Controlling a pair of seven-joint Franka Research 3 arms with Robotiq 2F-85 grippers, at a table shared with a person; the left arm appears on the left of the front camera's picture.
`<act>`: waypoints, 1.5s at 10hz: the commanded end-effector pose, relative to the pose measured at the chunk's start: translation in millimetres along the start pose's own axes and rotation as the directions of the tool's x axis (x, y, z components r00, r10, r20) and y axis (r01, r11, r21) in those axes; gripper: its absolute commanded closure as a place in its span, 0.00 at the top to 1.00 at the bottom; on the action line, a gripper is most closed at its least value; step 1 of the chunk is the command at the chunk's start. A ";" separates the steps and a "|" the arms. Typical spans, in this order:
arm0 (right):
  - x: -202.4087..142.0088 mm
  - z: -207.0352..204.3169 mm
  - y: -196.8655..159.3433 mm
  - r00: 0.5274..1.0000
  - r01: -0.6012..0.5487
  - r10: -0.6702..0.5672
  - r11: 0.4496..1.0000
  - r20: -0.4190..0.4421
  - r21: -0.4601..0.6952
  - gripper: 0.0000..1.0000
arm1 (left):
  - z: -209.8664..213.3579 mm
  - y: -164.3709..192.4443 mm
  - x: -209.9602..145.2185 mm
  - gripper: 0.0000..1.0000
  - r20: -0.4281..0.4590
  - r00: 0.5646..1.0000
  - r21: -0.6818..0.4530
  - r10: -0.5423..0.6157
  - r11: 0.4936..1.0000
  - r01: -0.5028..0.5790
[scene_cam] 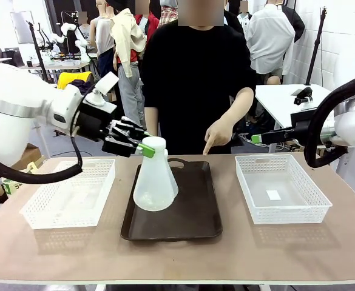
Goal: Prepare the laboratory tools.
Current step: Place the picked Big flask upright in the Handle tray as directed by the person.
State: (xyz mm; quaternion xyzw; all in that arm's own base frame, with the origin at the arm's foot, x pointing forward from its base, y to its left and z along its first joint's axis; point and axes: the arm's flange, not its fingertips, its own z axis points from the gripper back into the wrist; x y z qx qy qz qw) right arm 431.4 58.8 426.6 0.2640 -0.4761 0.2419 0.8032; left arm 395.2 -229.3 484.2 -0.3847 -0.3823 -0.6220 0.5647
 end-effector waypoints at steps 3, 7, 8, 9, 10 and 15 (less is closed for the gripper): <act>0.2 0.9 0.7 1.000 0.011 -0.011 1.000 -0.006 -0.002 1.00 | -47.1 31.8 -20.9 0.00 0.073 0.987 0.075 -0.140 0.988 0.135; 0.2 0.9 0.7 1.000 0.011 -0.011 1.000 -0.006 -0.002 1.00 | -82.7 44.0 -44.6 0.00 0.061 0.989 -0.013 -0.132 0.991 0.133; 0.2 0.9 0.7 1.000 0.011 -0.011 1.000 -0.006 -0.002 1.00 | -88.5 46.8 -51.5 0.00 0.050 0.991 -0.029 -0.126 0.991 0.128; 0.2 0.9 0.7 1.000 0.011 -0.011 1.000 -0.006 -0.002 1.00 | -94.3 49.3 -58.5 0.00 0.042 0.990 -0.035 -0.132 0.990 0.133; 0.2 0.9 0.7 1.000 0.011 -0.011 1.000 -0.006 -0.002 1.00 | -97.8 49.9 -64.1 0.00 0.042 0.990 -0.026 -0.135 0.990 0.136; 0.2 0.9 0.7 1.000 0.011 -0.011 1.000 -0.006 -0.002 1.00 | -105.5 53.8 -80.0 0.07 0.003 0.993 -0.008 -0.115 0.993 0.115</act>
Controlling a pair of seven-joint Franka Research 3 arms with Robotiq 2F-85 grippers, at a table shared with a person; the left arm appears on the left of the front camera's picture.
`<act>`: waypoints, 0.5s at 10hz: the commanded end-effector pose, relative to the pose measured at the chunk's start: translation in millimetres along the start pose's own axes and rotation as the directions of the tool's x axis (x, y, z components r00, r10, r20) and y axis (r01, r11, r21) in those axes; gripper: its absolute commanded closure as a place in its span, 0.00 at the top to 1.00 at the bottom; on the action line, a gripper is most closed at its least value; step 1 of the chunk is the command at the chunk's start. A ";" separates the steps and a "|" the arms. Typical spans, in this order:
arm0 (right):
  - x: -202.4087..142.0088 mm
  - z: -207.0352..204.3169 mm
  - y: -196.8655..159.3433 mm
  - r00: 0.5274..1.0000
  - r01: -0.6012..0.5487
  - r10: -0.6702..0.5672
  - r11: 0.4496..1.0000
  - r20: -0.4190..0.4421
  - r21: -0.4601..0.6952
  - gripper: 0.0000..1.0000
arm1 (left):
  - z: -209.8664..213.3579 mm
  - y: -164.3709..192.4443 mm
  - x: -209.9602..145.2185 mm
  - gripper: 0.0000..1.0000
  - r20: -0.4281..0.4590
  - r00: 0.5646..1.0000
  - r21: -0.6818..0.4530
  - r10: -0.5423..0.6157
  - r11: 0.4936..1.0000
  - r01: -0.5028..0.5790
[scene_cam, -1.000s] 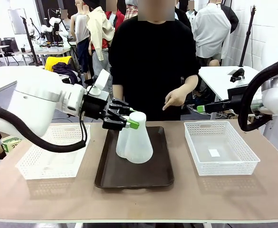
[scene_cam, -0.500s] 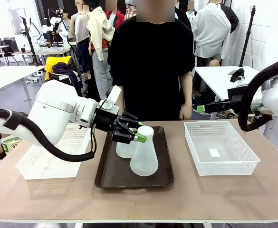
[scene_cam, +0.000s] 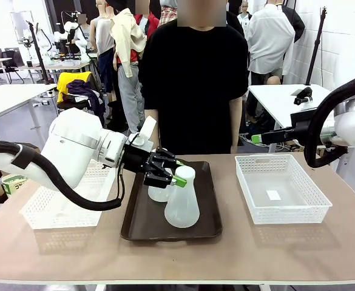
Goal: Prepare the laboratory tools.
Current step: Place the picked Big flask upright in the Handle tray as directed by the person.
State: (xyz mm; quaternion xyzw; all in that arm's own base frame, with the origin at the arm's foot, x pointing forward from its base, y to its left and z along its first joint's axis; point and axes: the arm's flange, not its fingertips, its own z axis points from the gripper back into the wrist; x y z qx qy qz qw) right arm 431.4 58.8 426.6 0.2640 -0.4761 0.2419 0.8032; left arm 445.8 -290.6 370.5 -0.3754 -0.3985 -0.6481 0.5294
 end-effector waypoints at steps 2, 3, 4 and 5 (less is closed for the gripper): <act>0.2 0.9 0.7 1.000 0.011 -0.011 1.000 -0.006 -0.002 1.00 | -3.2 3.3 2.4 0.47 -0.026 0.999 0.000 -0.027 1.000 0.027; 0.2 0.9 0.7 1.000 0.011 -0.011 1.000 -0.006 -0.002 1.00 | -1.4 3.3 2.5 0.67 -0.028 0.999 -0.002 -0.025 1.000 0.025; 0.2 0.9 0.7 1.000 0.011 -0.011 1.000 -0.006 -0.002 1.00 | 0.5 2.9 1.6 0.86 -0.030 0.999 -0.003 -0.021 1.000 0.021; 0.2 0.9 0.7 1.000 0.011 -0.011 1.000 -0.006 -0.002 1.00 | 5.5 2.3 -1.5 1.00 -0.036 0.999 -0.002 -0.002 1.000 0.002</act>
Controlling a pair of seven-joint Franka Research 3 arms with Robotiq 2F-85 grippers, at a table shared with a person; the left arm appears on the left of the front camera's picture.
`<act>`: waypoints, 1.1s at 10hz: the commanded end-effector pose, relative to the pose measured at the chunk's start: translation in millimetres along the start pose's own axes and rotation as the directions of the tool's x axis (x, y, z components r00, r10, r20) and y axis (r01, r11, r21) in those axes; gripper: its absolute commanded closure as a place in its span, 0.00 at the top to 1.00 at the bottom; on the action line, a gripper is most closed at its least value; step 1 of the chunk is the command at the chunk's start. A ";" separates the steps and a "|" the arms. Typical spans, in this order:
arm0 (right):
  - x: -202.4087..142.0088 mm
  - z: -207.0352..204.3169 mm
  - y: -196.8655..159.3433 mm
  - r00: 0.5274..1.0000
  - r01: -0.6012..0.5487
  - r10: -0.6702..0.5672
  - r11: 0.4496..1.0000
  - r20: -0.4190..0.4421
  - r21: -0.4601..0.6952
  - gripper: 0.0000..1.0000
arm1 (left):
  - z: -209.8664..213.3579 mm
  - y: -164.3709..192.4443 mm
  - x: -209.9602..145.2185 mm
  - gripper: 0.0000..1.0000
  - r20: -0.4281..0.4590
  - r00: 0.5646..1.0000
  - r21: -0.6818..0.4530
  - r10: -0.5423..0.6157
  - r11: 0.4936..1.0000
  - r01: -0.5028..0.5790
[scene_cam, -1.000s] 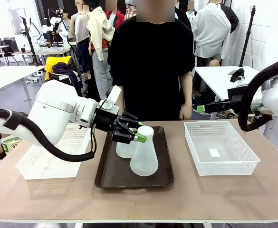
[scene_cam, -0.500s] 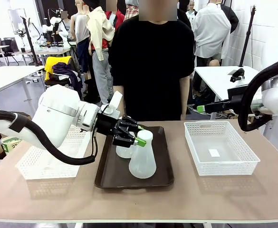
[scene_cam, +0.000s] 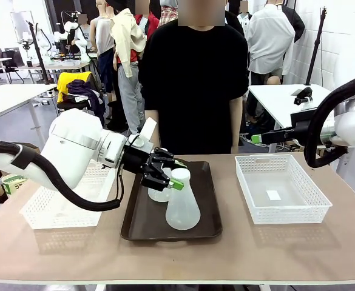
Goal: Prepare the laboratory tools.
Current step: Place the picked Big flask upright in the Handle tray as directed by the person.
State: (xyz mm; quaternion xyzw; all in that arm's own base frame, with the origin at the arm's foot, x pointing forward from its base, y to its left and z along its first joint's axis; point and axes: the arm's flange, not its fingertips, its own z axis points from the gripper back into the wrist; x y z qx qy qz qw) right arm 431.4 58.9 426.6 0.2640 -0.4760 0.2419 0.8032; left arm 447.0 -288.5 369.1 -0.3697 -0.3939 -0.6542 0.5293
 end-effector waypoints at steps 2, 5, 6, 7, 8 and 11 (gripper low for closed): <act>0.2 0.9 0.6 1.000 0.011 -0.011 1.000 -0.006 -0.002 1.00 | 16.5 -1.9 -8.1 1.00 -0.034 0.998 0.015 0.054 0.998 -0.053; 0.2 0.9 0.6 1.000 0.011 -0.011 1.000 -0.006 -0.002 1.00 | 32.4 -5.2 -15.4 1.00 -0.051 0.994 0.042 0.093 0.995 -0.091; 0.2 0.9 0.6 1.000 0.011 -0.011 1.000 -0.006 -0.002 1.00 | 35.9 -5.8 -18.1 1.00 -0.057 0.992 0.050 0.110 0.993 -0.107; 0.2 0.9 0.6 1.000 0.011 -0.011 1.000 -0.006 -0.002 1.00 | 37.6 -5.5 -18.6 1.00 -0.054 0.991 0.059 0.122 0.991 -0.118; 0.2 0.9 0.6 1.000 0.011 -0.011 1.000 -0.006 -0.002 1.00 | 38.3 -4.6 -18.7 1.00 -0.085 0.986 0.069 0.144 0.988 -0.138; 0.2 0.9 0.6 1.000 0.011 -0.011 1.000 -0.006 -0.002 1.00 | 34.3 -1.9 -22.3 1.00 -0.036 0.994 0.051 0.101 0.994 -0.099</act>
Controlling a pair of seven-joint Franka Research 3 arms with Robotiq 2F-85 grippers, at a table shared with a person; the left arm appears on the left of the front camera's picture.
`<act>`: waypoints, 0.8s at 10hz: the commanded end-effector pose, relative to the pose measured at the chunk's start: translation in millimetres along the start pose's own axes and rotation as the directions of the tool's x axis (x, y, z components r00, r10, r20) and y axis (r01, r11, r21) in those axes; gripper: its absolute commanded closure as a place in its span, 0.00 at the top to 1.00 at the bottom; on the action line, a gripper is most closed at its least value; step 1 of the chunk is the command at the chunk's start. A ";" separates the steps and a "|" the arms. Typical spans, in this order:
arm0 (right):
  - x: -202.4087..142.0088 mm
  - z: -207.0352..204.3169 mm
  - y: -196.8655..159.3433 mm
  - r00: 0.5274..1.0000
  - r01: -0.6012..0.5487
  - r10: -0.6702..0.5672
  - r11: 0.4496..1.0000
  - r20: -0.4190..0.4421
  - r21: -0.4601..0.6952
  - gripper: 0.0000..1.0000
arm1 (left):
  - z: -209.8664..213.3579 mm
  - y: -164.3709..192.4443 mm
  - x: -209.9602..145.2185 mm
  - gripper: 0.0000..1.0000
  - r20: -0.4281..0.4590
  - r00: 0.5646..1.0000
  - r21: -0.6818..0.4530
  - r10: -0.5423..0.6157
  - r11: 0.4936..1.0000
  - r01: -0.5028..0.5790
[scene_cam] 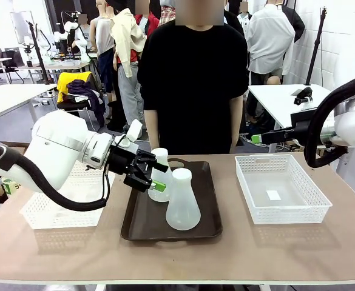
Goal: Prepare the laboratory tools.
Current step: Place the picked Big flask upright in the Handle tray as directed by the person.
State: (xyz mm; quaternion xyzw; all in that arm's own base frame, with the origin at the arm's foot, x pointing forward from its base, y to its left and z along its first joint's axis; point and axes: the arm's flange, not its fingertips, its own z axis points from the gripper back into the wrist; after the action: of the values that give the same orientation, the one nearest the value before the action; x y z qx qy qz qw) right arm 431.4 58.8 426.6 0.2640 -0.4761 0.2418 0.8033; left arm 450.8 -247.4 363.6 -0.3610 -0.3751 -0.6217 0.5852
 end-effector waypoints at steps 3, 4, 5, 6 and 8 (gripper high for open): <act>0.2 0.9 0.7 1.000 0.011 -0.011 1.000 -0.006 -0.002 1.00 | -1.0 0.3 -0.1 1.00 0.013 1.000 -0.003 -0.014 1.000 0.014; 0.2 0.9 0.7 1.000 0.011 -0.011 1.000 -0.006 -0.002 1.00 | -1.0 0.3 -0.1 1.00 0.013 1.000 -0.003 -0.014 1.000 0.014; 0.2 0.9 0.7 1.000 0.011 -0.011 1.000 -0.006 -0.002 1.00 | -1.0 0.3 -0.1 1.00 0.013 1.000 -0.003 -0.014 1.000 0.014; 0.2 0.9 0.7 1.000 0.011 -0.011 1.000 -0.006 -0.002 1.00 | -1.0 0.3 -0.1 1.00 0.013 1.000 -0.003 -0.014 1.000 0.014; 0.2 0.9 0.7 1.000 0.011 -0.011 1.000 -0.006 -0.002 1.00 | -1.0 0.3 -0.1 1.00 0.013 1.000 -0.003 -0.014 1.000 0.014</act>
State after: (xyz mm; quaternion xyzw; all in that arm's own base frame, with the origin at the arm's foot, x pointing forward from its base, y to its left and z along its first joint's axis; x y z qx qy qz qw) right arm 431.4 58.8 426.6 0.2640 -0.4761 0.2418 0.8033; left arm 450.7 -247.6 363.6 -0.3611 -0.3751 -0.6220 0.5849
